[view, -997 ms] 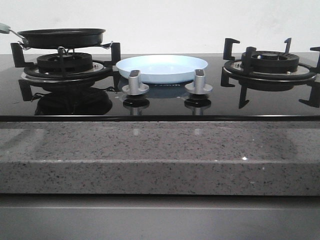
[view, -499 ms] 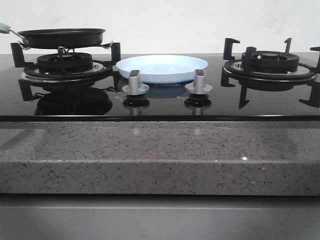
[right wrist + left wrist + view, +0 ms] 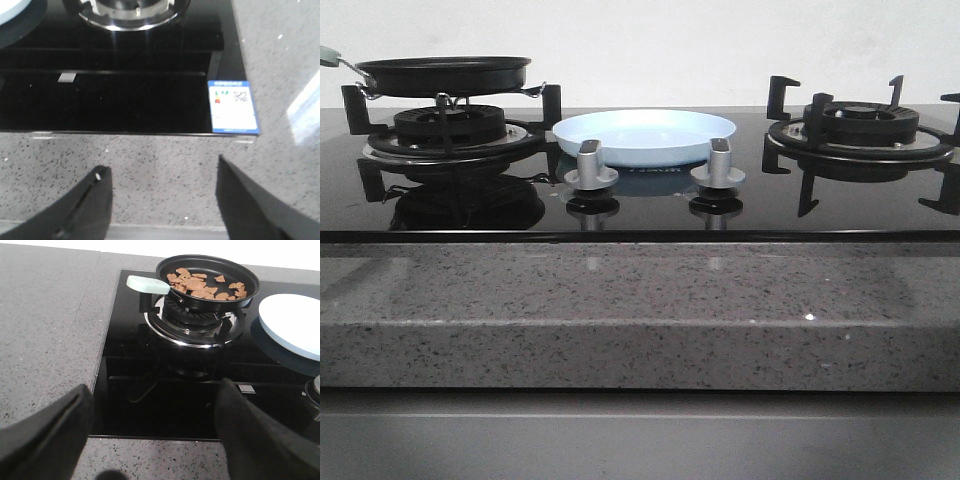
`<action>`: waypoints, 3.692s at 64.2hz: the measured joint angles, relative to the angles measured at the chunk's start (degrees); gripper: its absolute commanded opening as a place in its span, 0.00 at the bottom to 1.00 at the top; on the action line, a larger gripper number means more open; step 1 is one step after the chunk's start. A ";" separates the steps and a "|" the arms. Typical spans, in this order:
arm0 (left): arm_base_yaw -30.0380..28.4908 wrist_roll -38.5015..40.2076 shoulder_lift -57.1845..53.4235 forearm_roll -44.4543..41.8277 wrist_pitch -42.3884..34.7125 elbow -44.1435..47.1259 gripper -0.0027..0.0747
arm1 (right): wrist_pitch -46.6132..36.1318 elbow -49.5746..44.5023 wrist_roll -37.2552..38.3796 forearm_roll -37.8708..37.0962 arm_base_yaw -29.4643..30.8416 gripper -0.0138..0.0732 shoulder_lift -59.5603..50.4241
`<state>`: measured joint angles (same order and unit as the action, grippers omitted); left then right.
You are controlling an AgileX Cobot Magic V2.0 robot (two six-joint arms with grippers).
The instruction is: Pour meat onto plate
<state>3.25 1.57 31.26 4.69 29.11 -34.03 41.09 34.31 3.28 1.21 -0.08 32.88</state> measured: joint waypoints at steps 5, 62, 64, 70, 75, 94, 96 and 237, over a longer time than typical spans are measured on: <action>0.00 0.00 0.00 0.00 0.00 0.00 0.74 | 0.71 1.43 -1.73 2.56 -0.53 0.74 2.30; 0.00 0.00 0.00 0.00 0.00 0.00 0.74 | 0.33 37.96 -13.11 16.55 -14.16 0.51 50.03; 0.00 0.00 0.00 0.00 0.00 0.00 0.74 | 0.33 39.17 -13.11 16.55 -14.16 0.51 51.32; 0.00 0.00 0.00 0.00 0.00 0.00 0.74 | 0.33 43.36 -13.11 16.55 -14.16 0.51 55.76; 0.00 0.00 0.00 0.00 0.00 0.00 0.74 | 0.87 46.78 -13.11 16.33 -14.16 0.51 59.28; 0.00 0.00 0.00 0.00 0.00 0.00 0.74 | 5.52 60.69 -13.11 13.50 -14.16 0.51 72.19; 0.00 0.00 0.00 0.00 0.00 0.00 0.74 | 5.87 62.34 -13.11 13.24 -14.16 0.51 73.60; 0.00 0.00 0.00 0.00 0.00 0.00 0.74 | 2.26 48.83 -19.18 22.61 -16.15 0.02 60.58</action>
<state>3.25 1.57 31.26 4.69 29.11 -34.03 43.34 83.14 -15.90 23.82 -16.22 93.46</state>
